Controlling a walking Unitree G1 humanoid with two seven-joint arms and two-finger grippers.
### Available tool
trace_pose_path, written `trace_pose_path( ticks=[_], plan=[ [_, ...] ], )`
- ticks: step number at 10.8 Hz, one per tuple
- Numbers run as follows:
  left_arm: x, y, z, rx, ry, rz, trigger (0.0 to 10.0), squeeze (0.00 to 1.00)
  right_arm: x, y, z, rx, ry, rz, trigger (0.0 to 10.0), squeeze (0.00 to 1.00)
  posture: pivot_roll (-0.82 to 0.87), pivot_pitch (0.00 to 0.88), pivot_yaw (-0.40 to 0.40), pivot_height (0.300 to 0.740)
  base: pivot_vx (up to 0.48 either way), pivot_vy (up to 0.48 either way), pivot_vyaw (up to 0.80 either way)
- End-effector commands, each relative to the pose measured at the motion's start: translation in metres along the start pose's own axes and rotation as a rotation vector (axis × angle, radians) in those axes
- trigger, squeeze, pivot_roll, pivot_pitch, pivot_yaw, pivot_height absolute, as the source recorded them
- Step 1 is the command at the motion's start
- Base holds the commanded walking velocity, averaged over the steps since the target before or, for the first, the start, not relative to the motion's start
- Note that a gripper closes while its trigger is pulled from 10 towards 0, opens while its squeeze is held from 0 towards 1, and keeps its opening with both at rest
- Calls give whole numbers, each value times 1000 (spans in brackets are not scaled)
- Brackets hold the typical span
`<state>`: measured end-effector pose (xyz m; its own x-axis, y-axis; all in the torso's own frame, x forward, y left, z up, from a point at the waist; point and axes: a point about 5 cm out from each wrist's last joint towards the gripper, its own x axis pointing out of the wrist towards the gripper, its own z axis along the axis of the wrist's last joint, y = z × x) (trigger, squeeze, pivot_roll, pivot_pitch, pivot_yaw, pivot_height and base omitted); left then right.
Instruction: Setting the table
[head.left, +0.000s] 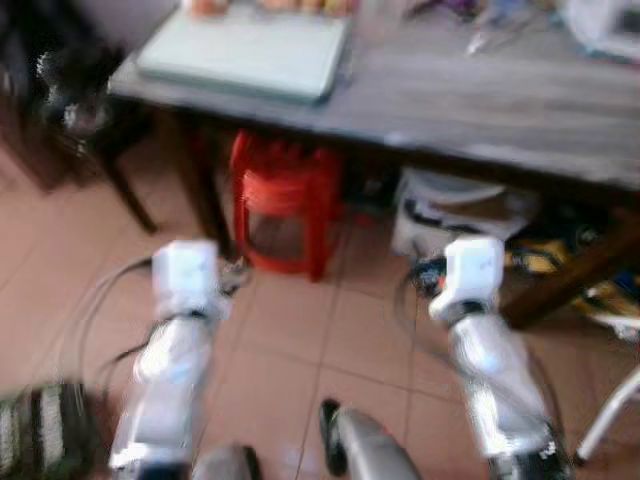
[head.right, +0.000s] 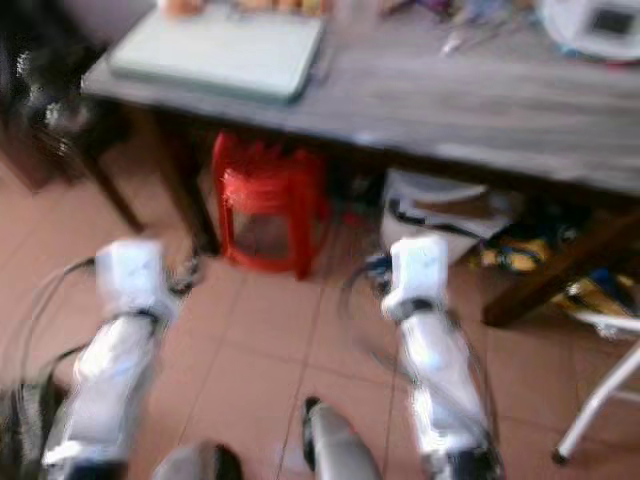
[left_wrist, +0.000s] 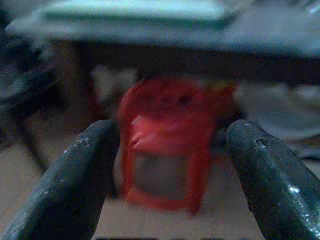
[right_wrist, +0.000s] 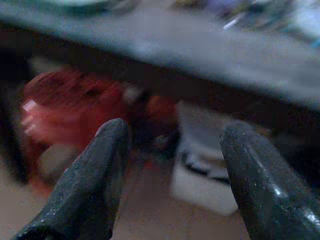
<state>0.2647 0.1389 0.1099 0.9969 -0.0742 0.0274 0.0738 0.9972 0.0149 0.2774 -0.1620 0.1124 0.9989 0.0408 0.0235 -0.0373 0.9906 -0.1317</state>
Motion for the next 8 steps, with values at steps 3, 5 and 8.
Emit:
trace_pose_path(
  ticks=[3, 5, 8],
  plan=[
    [-9, 3, -17, 9, 44, -11, 10000, 0, -2, 8, -2, -20, -23, 69, 10000, 0, -19, 7, -4, 740, 0, 0, -800],
    [-8, 2, -25, 17, 64, -21, 10000, 0, -10, 8, -15, -57, 2, 112, 10000, 0, -35, 0, 2, 740, 0, 0, 0],
    [-21, 6, -40, -8, 118, -55, 10000, 0, -24, 0, -24, -63, 31, 56, 10000, 0, -66, 0, 18, 740, 0, 0, 0]
  ],
)
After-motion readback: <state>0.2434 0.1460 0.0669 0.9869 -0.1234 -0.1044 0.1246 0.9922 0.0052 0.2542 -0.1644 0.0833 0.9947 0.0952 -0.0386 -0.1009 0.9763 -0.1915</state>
